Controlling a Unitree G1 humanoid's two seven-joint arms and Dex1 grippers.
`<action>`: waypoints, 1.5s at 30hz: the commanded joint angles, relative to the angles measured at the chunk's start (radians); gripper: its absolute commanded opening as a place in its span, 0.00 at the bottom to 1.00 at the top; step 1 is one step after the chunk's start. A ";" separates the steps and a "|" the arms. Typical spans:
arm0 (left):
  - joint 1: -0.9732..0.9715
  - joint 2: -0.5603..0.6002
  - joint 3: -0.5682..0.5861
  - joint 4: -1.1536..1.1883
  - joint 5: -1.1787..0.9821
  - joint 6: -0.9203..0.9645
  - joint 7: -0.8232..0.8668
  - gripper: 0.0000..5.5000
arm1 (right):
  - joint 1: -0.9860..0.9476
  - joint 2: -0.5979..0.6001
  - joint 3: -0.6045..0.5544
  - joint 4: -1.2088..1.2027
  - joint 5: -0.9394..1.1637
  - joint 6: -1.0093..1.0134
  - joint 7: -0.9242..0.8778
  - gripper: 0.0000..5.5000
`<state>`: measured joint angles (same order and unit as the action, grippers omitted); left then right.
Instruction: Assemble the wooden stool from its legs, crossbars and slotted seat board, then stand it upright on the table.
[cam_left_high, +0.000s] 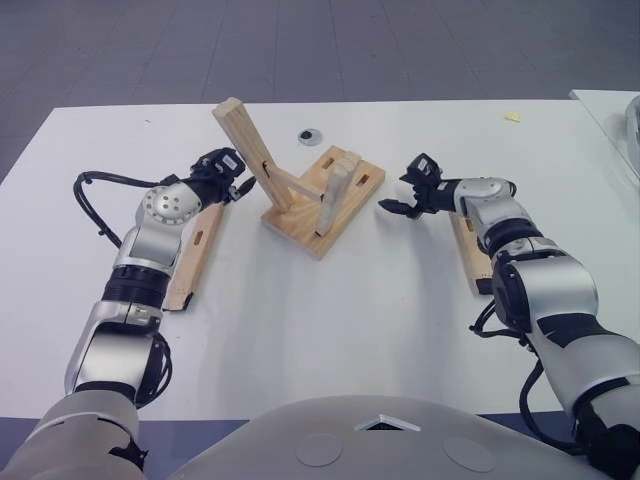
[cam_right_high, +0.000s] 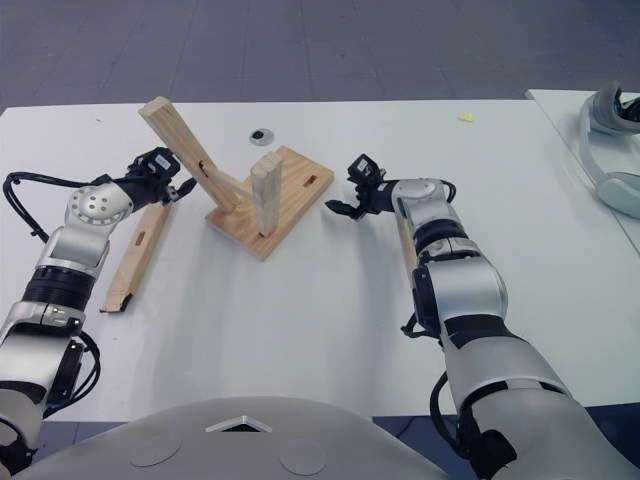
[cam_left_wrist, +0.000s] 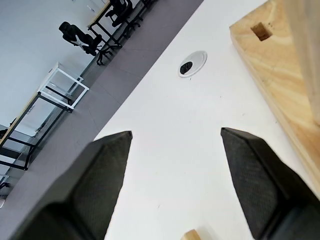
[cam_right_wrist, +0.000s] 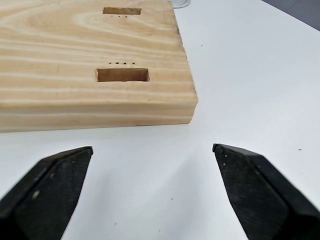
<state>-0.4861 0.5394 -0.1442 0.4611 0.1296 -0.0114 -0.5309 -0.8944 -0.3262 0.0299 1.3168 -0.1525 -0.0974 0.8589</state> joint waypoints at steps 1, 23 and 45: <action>-0.028 -0.030 0.004 0.034 -0.001 -0.054 0.013 0.60 | -0.014 -0.019 -0.016 -0.010 0.014 -0.013 -0.019 0.82; 0.048 -0.001 0.094 0.145 -0.018 -0.216 0.036 0.60 | 0.068 -0.021 0.081 -0.402 0.175 0.247 0.616 0.82; 0.215 0.002 0.127 0.023 -0.013 -0.158 0.063 0.60 | 0.040 0.081 0.057 -0.770 0.464 0.710 0.558 0.69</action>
<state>-0.2779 0.5494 -0.0081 0.4997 0.1147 -0.1820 -0.4703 -0.8259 -0.2406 0.1008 0.5668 0.2902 0.6090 1.4392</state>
